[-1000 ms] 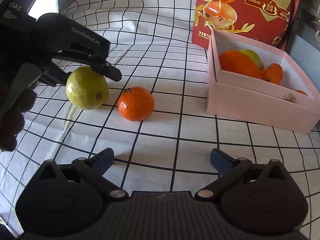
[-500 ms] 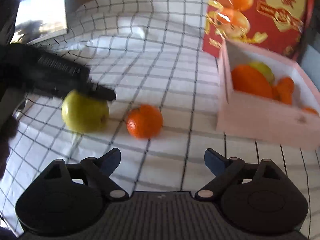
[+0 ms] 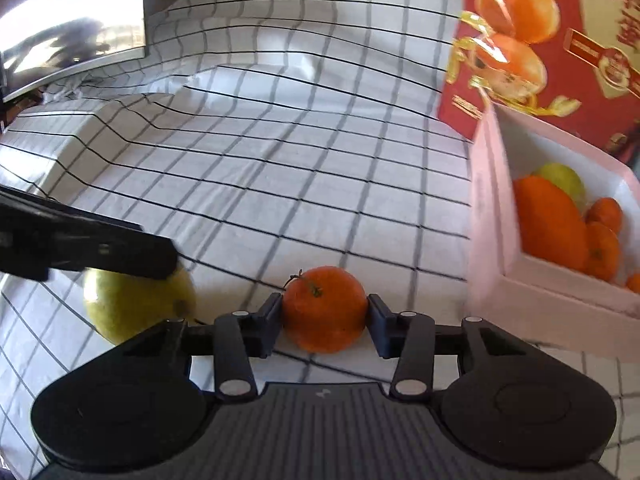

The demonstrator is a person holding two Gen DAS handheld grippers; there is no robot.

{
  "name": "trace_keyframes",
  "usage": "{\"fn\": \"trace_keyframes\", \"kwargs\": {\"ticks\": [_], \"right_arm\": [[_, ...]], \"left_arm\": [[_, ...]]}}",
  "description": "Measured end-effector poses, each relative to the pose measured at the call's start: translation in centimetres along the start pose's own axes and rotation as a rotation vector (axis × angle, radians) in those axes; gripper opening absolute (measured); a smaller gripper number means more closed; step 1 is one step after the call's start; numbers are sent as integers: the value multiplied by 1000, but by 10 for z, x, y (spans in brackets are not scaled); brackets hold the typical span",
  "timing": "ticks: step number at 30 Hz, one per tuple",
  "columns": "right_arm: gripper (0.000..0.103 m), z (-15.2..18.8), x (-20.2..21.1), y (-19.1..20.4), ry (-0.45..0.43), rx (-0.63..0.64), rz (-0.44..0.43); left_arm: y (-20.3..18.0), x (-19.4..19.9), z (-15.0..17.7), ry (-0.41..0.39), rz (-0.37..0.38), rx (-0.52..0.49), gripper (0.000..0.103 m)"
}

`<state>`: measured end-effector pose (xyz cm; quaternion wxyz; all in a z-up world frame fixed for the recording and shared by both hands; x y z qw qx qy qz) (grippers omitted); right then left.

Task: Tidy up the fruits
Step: 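Grasp the mandarin with the right tool while the left tool holds the pear, then lift the pear with the left tool while the right tool lifts the mandarin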

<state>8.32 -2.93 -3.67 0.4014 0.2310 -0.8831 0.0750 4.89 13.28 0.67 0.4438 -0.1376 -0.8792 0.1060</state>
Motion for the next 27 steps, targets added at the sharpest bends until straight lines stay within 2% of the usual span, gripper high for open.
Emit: {"fn": "trace_keyframes", "kwargs": {"ticks": [5,12,20,27], "right_arm": [[44,16,16,-16,4,-59,33],[44,36,35,-27,7,-80,77],[44,44,42,-26,12,-78,89],[44,47,45,-24,4,-84,108]], "left_arm": [[-7,8,8,15,1,-77,60],[-17,10,14,82,7,-186,62],[-26,10,17,153,27,-341,64],[-30,9,17,193,45,-407,64]]}}
Point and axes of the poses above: each gripper's, at about its wrist camera, not at the fingertips, and x roughly against the way its jaws point, y to its left, z to its underside, the point moved 7 cm from there along -x, roughly the way its jaws point, and after that the axes turned 3 degrees about -z, right-handed, at the moved point
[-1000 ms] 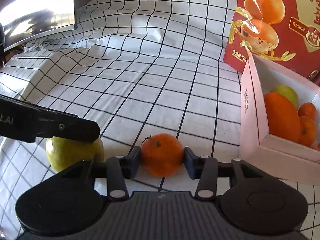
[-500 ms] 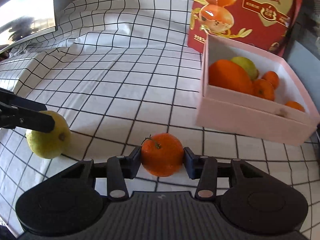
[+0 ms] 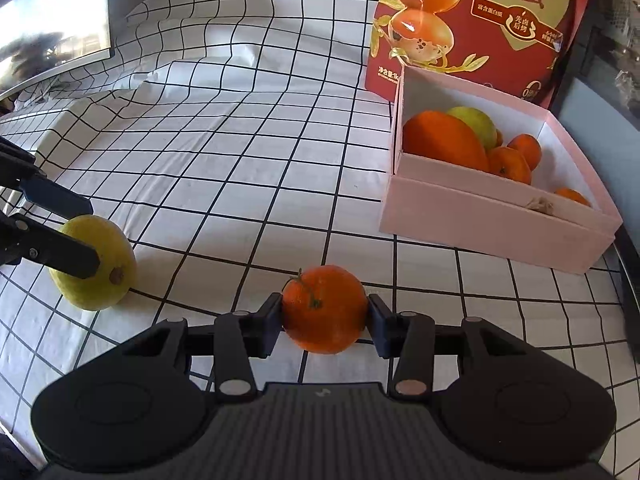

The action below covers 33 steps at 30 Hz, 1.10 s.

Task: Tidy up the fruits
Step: 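Lift the pear with the left tool while the right tool lifts the mandarin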

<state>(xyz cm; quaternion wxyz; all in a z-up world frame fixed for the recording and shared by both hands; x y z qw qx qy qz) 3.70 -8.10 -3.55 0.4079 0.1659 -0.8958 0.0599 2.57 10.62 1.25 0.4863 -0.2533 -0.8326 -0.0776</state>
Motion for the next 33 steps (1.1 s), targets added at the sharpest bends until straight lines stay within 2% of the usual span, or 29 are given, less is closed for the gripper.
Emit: {"fn": "trace_keyframes", "kwargs": {"ticks": [6,8,12,18,21,25,27,31,33], "right_arm": [[44,2,4,1,1,-13,17],[44,4,6,1,-1,-18,24],[45,6,7,1,-10,-31,37],[45,5,5,2,-4,-27,51],[45,7,4,2,3,-23,53],[46,9,6,-1,3,-30,50],[46,9,6,-1,3,-32,47],[46,8,5,-1,2,-25,44],[47,9,5,-2,0,-25,41]], "left_arm": [[0,-5,11,57,-37,-92,67],[3,-7,14,68,-32,-89,66],[5,-16,21,102,6,-46,58],[0,-14,11,71,52,22,58],[-5,-3,7,81,17,-3,58],[-7,14,-7,18,-3,-15,58],[-9,11,-12,8,-11,-20,58],[-11,-2,-15,13,-98,-91,60],[-5,-6,-16,19,-117,-89,61]]}}
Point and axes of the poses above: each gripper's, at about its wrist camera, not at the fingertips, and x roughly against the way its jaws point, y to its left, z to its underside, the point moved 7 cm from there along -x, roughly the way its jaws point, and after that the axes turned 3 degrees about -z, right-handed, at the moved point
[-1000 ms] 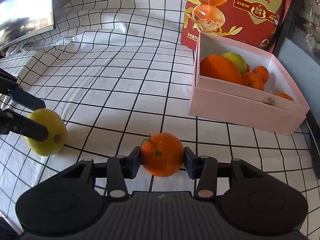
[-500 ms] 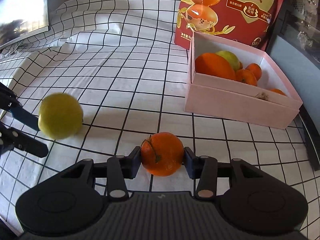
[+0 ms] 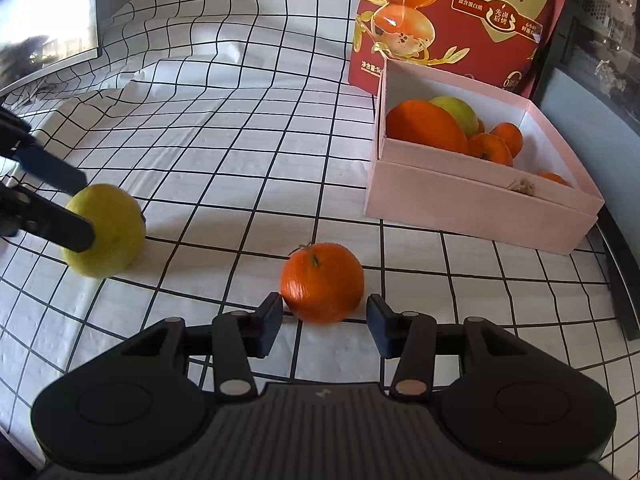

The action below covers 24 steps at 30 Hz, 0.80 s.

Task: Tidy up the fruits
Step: 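Lift the pear with the left tool while the right tool lifts the mandarin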

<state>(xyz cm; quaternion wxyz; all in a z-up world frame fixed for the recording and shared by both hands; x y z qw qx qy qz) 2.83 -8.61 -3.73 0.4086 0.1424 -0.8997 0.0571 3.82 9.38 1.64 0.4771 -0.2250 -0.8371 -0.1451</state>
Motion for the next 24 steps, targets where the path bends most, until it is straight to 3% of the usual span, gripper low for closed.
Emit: {"fn": "trace_keyframes", "kwargs": {"ticks": [8,12,24], "right_arm": [[48,-6,-6,0,-1,-2,-8],[48,-8,-7,2,-2,12,-11],[44,-18,-7,0,-27,3,-19]], "left_arm": [[31,-33,9,102,-26,51,66],[42,-41,10,114,28,135,66],[41,-43,6,56,45,165,67]]}}
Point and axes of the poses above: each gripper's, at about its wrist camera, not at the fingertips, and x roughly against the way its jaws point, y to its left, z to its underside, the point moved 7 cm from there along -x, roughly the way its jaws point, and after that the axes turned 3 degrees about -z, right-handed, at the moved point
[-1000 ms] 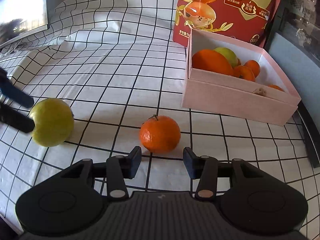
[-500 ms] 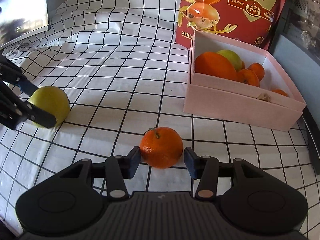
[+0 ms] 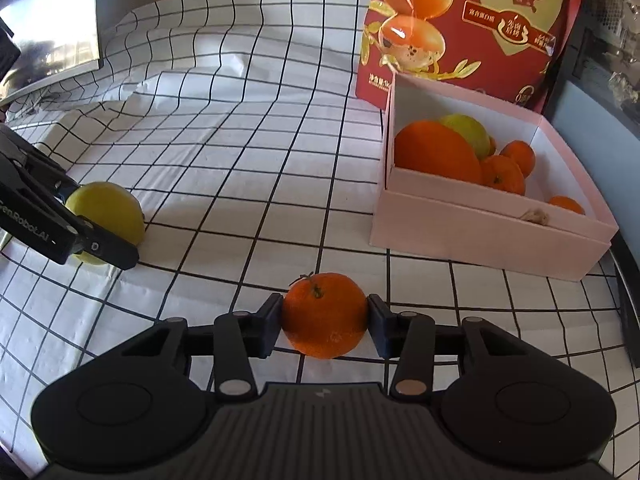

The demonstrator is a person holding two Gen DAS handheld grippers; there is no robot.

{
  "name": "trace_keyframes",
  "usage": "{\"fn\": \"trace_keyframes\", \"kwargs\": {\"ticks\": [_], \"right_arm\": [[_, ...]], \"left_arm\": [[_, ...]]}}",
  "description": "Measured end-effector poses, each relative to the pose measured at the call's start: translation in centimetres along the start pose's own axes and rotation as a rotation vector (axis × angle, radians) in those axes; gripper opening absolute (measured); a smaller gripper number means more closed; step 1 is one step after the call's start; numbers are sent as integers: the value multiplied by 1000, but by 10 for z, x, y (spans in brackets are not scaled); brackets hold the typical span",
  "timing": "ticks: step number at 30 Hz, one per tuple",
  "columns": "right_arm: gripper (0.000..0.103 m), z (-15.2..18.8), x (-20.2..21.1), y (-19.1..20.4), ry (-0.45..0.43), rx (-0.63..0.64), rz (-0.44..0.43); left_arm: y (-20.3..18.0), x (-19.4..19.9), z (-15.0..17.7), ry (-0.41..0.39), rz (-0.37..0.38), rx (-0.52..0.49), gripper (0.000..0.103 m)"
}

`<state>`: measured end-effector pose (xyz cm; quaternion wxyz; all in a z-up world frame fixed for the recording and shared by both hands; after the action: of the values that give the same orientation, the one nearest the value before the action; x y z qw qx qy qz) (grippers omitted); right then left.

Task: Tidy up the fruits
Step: 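Lift the pear with the left tool while the right tool lifts the mandarin, then drop the pear into the pink box with the left tool while the right tool drops the mandarin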

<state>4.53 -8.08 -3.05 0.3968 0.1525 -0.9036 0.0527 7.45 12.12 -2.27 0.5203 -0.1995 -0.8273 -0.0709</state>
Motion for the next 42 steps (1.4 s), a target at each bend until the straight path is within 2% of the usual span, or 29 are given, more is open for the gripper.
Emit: {"fn": "trace_keyframes", "kwargs": {"ticks": [6,11,17,20,23,25,28,31,33,36,39,42], "right_arm": [[44,4,4,-9,0,-19,23],[44,12,9,-27,7,-38,64],[44,19,17,-55,12,-87,116],[44,22,22,-67,7,-113,133],[44,18,29,-79,-8,-136,142],[44,3,39,-87,-49,-137,143],[44,-37,62,-101,-156,-101,168],[44,-81,79,-115,-238,-50,194],[44,-107,82,-126,-262,-26,201],[44,-133,70,-145,-246,-15,195],[44,-139,41,-164,-173,-44,172],[44,-131,3,-180,-91,-84,153]], "left_arm": [[-3,3,6,-46,-13,30,66],[-18,4,11,-66,27,39,66],[-52,2,7,-94,104,46,66],[-68,0,-6,-108,184,100,66],[-81,5,-35,-143,264,153,66],[-94,20,-70,-212,286,139,66],[-116,43,-126,-322,286,93,66],[-133,53,-187,-395,286,63,66],[-142,43,-226,-387,284,65,66],[-149,9,-262,-326,248,70,66],[-154,-43,-274,-234,165,63,66],[-157,-80,-273,-169,118,44,67]]}}
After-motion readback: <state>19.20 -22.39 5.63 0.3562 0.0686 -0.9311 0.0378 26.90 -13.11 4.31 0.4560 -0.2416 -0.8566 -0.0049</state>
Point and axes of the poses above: each gripper's, at about its wrist camera, not at the fingertips, and x roughly against the way its jaws point, y to its left, z to its underside, the point moved 7 cm from there along -x, roughly the way its jaws point, and after that the axes turned 3 degrees about -z, right-handed, at the moved point
